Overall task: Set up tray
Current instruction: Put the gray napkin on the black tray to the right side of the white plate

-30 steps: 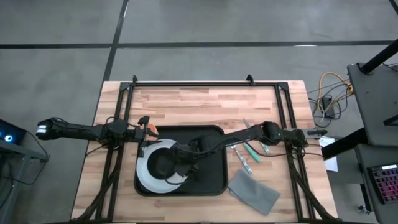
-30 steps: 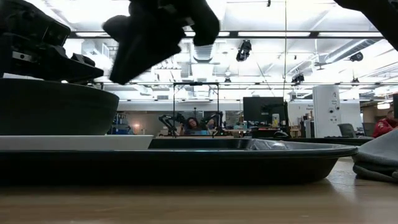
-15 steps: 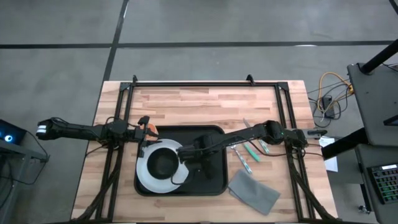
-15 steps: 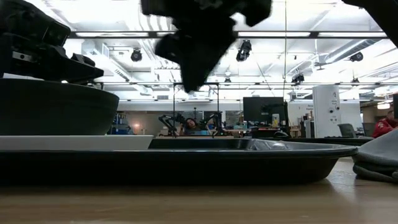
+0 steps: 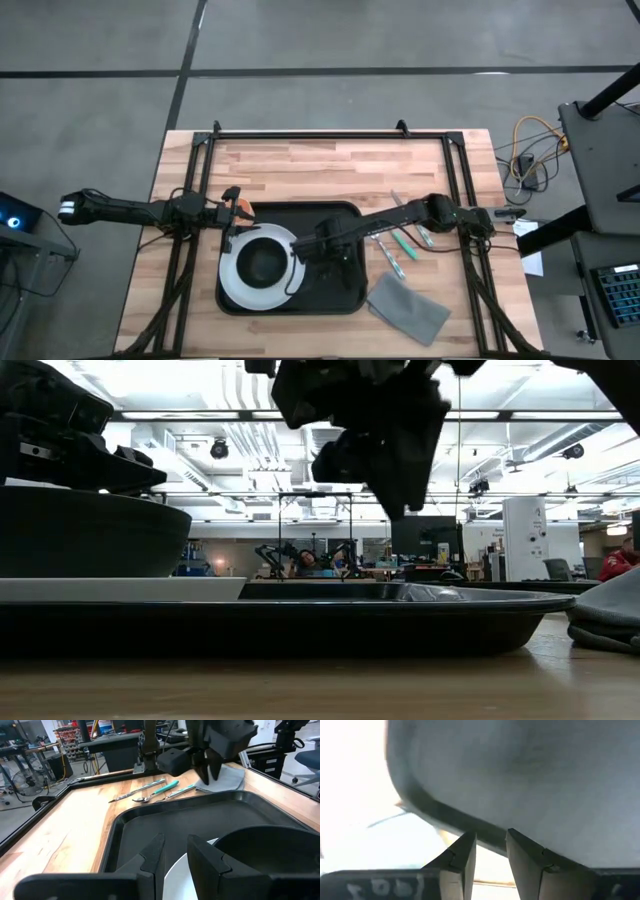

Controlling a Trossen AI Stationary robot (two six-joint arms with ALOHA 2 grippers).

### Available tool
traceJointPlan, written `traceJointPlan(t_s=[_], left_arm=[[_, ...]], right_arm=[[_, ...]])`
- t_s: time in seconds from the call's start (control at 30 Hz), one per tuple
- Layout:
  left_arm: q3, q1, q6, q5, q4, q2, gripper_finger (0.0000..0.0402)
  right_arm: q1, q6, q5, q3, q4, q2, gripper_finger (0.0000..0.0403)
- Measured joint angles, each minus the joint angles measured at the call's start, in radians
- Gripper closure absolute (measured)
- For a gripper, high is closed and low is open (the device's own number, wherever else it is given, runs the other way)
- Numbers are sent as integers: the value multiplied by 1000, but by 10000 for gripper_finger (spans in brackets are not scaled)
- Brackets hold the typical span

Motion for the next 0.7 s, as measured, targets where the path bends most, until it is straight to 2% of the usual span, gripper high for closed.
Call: traceJointPlan(t_s=[0.07, 0.23, 0.37, 0.5, 0.7], left_arm=[[0, 0, 0, 0, 0, 0, 340], [0, 0, 0, 0, 0, 0, 340], [0, 0, 0, 0, 0, 0, 340], [0, 0, 0, 0, 0, 4, 340], [0, 0, 0, 0, 0, 4, 340]], right_arm=[[3, 28, -26, -2, -2, 0, 305], [6, 121, 1, -26, 8, -21, 305], [8, 151, 4, -135, 116, -102, 310], [7, 230, 3, -357, 315, -249, 316], [6, 463, 2, -853, 731, -590, 323]])
